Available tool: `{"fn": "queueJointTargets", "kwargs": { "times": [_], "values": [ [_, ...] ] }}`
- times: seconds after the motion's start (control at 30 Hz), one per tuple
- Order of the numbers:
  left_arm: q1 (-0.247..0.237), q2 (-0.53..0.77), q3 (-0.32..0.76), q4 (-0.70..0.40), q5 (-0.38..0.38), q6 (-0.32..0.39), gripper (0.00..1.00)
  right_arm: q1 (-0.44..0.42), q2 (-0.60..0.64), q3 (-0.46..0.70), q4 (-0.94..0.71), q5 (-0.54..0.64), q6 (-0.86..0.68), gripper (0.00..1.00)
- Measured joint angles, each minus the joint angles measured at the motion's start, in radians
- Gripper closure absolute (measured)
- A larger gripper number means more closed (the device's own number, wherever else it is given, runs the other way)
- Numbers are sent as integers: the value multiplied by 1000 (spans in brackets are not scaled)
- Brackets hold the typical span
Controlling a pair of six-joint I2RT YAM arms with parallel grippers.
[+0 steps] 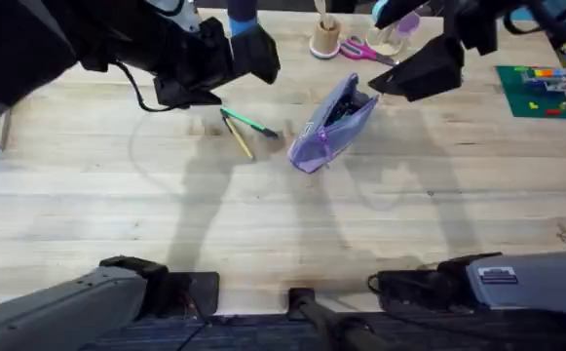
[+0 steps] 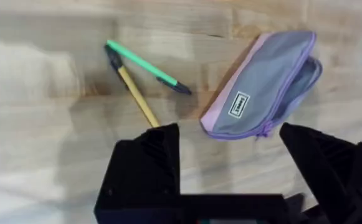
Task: Unzip the bag, pick up the pens from the table one at a time and place them inside, then zip the bag closed.
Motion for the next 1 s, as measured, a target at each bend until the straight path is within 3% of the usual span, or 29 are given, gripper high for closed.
{"fn": "queueJointTargets", "kwargs": {
  "times": [0.13, 0.3, 0.63, 1.0],
  "values": [
    [0, 0, 0, 0, -13, -83, 6, 0, 0, 0, 0, -22, 31, 6],
    [0, 0, 0, 0, -22, -122, 8, 0, 0, 0, 0, -34, 46, 7],
    [0, 18, 0, -63, -164, -139, 5, 0, 0, 0, 0, -34, 54, 7],
    [-51, 224, 0, -73, -224, -142, 6, 0, 0, 0, -4, -35, 57, 6]
  ]
}}
